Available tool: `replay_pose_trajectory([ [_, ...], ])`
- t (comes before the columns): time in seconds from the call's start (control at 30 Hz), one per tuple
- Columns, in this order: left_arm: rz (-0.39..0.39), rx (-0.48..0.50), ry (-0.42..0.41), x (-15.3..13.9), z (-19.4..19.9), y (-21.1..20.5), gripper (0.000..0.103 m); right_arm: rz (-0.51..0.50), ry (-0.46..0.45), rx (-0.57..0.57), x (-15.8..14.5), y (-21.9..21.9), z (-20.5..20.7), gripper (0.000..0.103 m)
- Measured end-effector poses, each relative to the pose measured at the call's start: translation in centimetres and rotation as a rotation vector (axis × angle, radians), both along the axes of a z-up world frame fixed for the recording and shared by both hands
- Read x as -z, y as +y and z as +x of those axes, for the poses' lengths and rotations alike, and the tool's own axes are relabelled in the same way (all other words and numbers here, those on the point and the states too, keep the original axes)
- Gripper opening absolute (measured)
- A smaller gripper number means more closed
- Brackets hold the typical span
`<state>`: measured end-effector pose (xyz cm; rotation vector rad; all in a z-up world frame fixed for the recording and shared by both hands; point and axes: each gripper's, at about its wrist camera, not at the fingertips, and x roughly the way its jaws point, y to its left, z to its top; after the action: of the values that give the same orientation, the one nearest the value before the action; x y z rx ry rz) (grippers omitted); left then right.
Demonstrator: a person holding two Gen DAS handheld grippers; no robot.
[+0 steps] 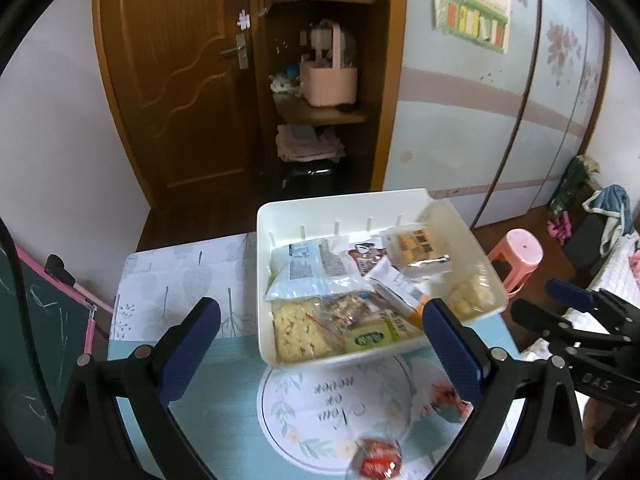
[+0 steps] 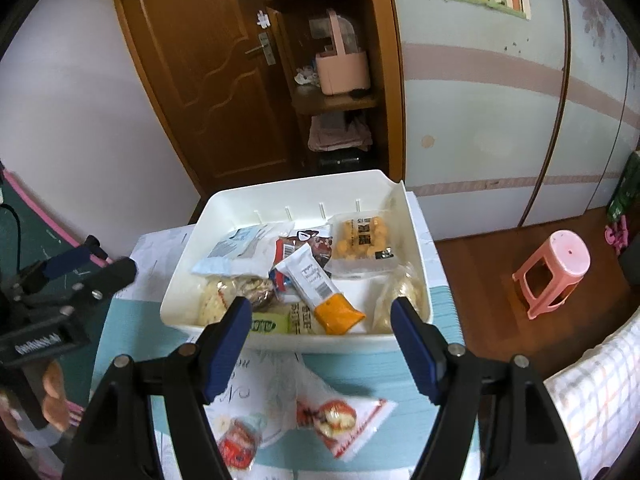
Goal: Organize snacks
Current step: 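Move both tools back toward the last snacks on the table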
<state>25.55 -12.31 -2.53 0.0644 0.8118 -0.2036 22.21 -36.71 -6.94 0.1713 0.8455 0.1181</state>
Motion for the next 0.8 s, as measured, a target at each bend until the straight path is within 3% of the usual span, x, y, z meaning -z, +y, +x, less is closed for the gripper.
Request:
replay_pose_trajectory([
  [0.17,-0.016,0.045,-0.012,-0.9,-3.9,0.2,0.101,-0.003,-0.020,-0.016,-0.3,-0.3,-3.3,0.078],
  [0.37,-0.022,0.089,-0.020,1.0,-8.1,-0.4,0.101,-0.009,-0.025,-0.019,1.3,-0.6,-6.0,0.081],
  [0.53,-0.021,0.105,0.000,5.0,-10.3,-1.5,0.101,-0.005,-0.005,-0.018,4.3,-0.8,-7.1,0.082],
  [0.7,0.023,0.111,0.092,10.8,-10.7,-3.1,0.101,0.010,0.037,-0.021,7.9,-0.9,-7.1,0.089],
  [0.8,0.010,0.088,0.177,13.8,-10.0,-3.4,0.101,0.029,0.061,-0.024,9.8,-0.8,-6.6,0.089],
])
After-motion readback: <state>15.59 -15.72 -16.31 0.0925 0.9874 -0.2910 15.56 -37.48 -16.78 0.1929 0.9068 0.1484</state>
